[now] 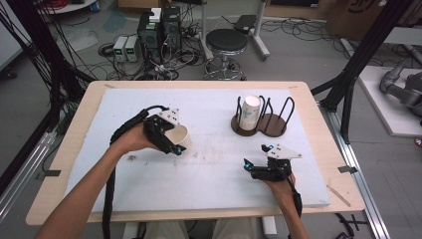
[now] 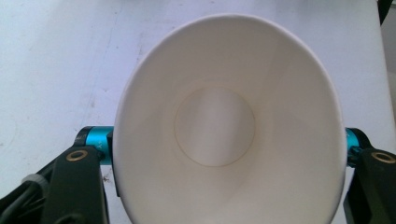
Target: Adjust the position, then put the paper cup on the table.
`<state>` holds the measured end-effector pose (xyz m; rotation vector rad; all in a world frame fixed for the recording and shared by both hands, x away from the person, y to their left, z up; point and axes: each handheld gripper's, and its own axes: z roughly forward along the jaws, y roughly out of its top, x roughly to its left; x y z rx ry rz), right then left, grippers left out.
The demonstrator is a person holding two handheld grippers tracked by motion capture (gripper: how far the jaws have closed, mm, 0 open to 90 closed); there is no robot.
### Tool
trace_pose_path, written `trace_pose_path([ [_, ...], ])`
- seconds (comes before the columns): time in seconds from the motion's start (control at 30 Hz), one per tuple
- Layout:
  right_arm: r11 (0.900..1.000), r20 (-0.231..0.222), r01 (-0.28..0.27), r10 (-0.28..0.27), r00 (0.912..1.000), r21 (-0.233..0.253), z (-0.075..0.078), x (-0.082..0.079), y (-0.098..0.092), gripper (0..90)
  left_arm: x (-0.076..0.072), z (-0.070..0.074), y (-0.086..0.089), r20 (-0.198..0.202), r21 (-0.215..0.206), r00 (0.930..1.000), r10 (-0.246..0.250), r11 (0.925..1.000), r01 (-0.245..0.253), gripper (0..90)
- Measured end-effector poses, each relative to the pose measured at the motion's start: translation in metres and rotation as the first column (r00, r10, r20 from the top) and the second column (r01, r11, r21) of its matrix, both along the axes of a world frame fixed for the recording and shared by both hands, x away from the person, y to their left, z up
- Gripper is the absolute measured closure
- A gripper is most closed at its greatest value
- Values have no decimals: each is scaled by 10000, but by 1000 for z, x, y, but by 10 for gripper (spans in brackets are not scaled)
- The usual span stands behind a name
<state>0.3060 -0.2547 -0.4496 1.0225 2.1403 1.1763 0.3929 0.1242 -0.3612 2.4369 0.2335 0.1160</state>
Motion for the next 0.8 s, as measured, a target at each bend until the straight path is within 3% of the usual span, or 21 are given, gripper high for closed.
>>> trace_pose_path([
  [0.27, 10000, -69, 76, -76, 9999, -58, -1, 1, 0, 156, 3, 2, -4, 67, 458, 10000, -63, 9989, 60, 302],
  [0.8, 9999, -186, 134, -134, 9997, -24, -1, 1, 0, 156, 4, 0, -3, 133, 415, 9999, 9, 9991, -15, 300],
])
